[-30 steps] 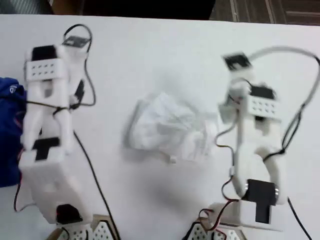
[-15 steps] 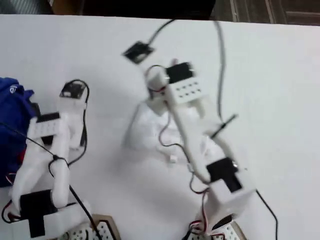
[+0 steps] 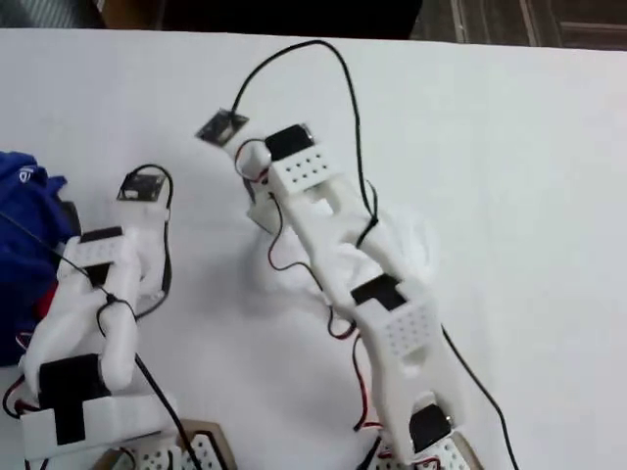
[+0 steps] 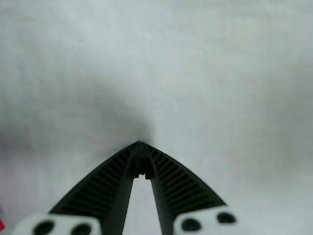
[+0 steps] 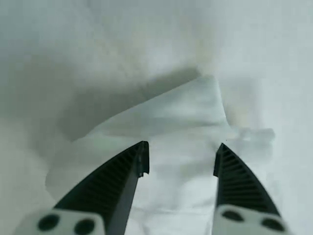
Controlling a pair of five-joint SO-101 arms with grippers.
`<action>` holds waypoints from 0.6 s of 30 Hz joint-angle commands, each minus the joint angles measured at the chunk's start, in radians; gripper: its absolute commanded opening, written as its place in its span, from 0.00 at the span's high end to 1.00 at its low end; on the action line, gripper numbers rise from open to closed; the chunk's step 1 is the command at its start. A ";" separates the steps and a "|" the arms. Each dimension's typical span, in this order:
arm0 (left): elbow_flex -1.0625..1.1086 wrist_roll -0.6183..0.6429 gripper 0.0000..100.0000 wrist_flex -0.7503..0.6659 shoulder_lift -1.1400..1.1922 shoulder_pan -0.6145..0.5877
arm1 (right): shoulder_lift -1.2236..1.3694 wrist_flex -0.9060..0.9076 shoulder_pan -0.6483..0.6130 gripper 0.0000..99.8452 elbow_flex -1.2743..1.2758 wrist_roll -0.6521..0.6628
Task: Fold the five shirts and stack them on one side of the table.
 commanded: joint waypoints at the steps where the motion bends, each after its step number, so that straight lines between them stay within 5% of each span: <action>1: -0.027 0.011 0.97 -0.006 0.006 -0.005 | -0.005 0.104 0.010 0.76 -0.075 0.006; 18: -0.027 0.026 0.97 -0.008 0.008 -0.005 | -0.503 0.133 0.182 0.76 0.557 0.008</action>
